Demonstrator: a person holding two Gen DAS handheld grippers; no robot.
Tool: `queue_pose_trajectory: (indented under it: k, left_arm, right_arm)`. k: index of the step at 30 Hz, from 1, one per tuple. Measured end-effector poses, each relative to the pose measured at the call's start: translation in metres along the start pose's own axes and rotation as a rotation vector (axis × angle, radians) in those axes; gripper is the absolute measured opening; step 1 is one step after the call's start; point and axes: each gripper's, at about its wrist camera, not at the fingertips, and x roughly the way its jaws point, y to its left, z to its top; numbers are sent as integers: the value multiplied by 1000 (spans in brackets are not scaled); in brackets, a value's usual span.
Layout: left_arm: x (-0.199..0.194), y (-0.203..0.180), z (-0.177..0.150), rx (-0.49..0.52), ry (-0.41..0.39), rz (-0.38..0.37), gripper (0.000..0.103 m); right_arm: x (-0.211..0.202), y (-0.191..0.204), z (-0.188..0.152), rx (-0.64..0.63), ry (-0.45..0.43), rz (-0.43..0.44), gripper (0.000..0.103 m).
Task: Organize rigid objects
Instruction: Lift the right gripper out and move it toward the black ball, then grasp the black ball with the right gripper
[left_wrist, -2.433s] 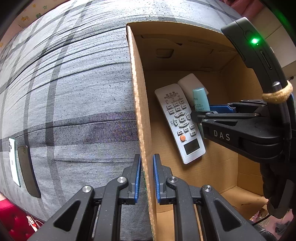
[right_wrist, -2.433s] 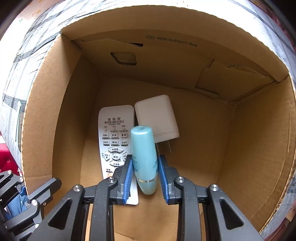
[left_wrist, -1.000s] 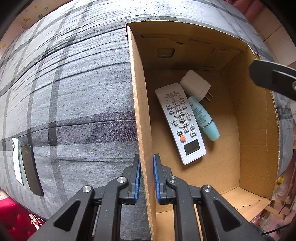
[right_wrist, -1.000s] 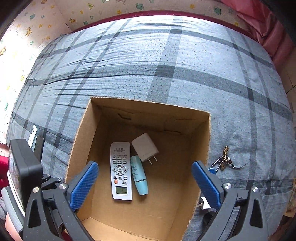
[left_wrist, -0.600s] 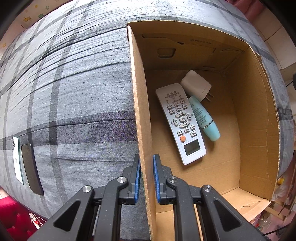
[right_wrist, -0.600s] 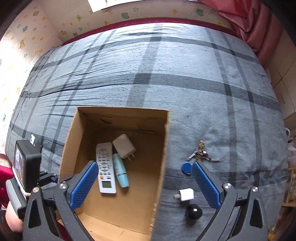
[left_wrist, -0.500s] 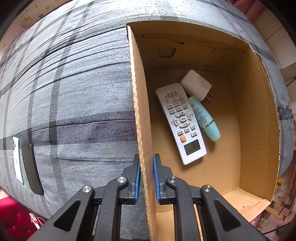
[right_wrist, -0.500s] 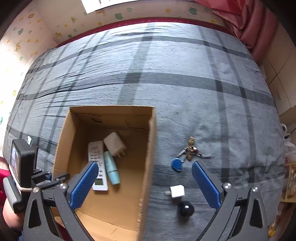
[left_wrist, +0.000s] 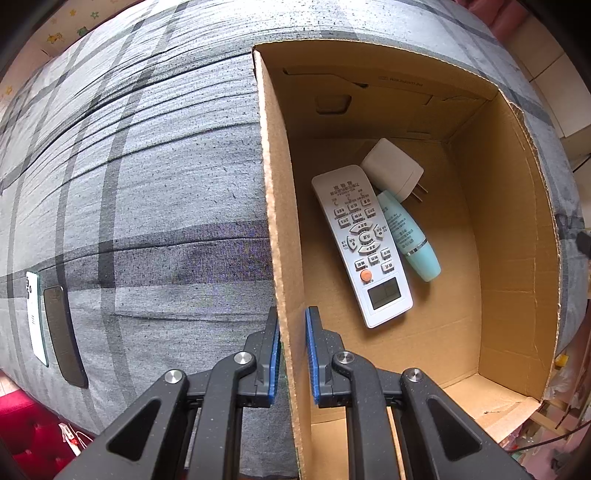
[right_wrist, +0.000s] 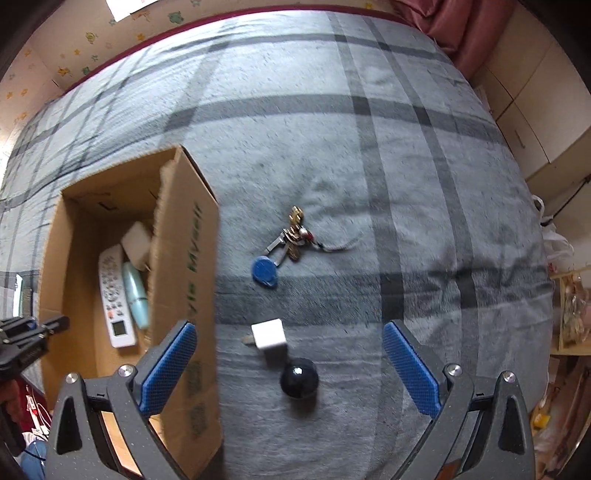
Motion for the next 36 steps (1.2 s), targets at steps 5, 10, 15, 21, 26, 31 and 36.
queue_pose_trajectory:
  k: [5,10,15,21,26,31,36]
  left_arm:
    - [0,-1,0,2,0,5,13]
    - [0,-1,-1,1,-1,9,13]
    - [-1,-3,0,1,0,12,13]
    - [-1,-5,-1,5,-2,18,13]
    - [-2,-6,-2,5,-3,19,13]
    - [-4,-8,-2,7,-5,23,13]
    - [-5,-10,-2,7,-6,27,13]
  right_arm:
    - [25,-12,-19,21,45,-13,103]
    - [47,-18,-33,33,78,-24,103]
    - [67,-17,-44,19,112,-24,103]
    - [88,-15,-60,17,159,-28,103]
    - [98,-15,-69,22,182,-25,103]
    - [97,-19,-73,42,177,3,99]
    - [100,-24,-69,62,199,38,51]
